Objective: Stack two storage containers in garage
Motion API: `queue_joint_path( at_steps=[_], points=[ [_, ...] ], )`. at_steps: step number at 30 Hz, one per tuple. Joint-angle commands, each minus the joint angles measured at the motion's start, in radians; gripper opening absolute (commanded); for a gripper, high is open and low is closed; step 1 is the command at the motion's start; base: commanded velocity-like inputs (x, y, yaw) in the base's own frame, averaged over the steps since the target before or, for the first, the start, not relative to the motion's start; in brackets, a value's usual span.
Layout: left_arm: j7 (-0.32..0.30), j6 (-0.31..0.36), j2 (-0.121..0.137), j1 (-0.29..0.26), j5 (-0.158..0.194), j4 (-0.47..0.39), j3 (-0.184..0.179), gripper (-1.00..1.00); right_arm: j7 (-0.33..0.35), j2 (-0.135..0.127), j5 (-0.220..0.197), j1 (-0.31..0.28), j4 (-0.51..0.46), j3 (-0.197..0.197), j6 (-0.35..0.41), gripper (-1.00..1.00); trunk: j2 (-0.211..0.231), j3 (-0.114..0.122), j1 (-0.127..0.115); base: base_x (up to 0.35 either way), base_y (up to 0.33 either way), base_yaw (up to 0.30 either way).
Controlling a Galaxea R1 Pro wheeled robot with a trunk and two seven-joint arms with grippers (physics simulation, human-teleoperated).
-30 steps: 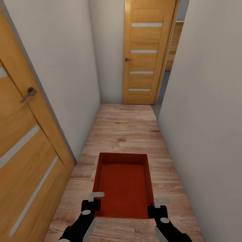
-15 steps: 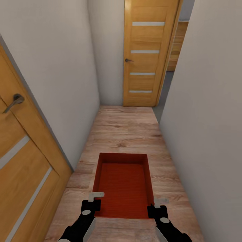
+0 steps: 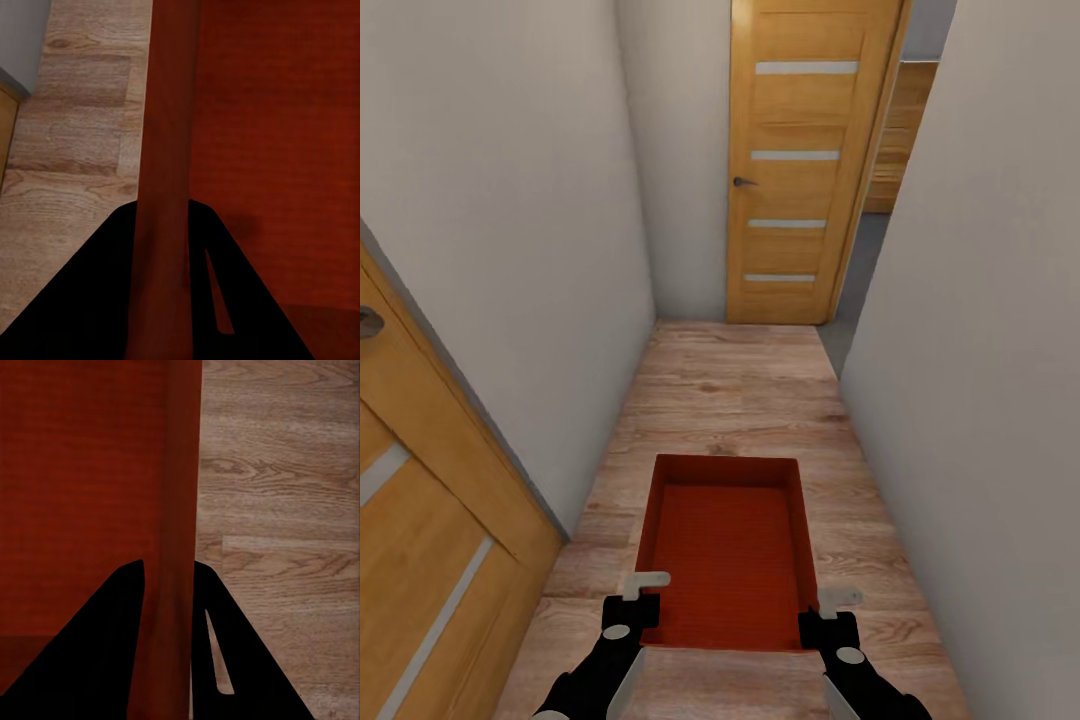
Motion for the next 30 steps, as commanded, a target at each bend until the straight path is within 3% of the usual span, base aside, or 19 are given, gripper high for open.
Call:
queue_joint_path(
  at_steps=[1,30],
  points=[
    [-0.027,0.003,0.000,0.000,-0.010,0.046,-0.019,-1.00,-0.001,-0.034,0.003,-0.003,-0.004,0.007,0.001,-1.00,0.000,-0.001,0.001,0.334,0.000,0.000],
    [-0.027,0.005,0.000,0.000,-0.010,0.046,-0.018,-1.00,-0.001,-0.035,0.003,-0.003,-0.004,0.007,0.001,-1.00,0.000,-0.001,0.001,0.334,0.000,0.000]
  ],
)
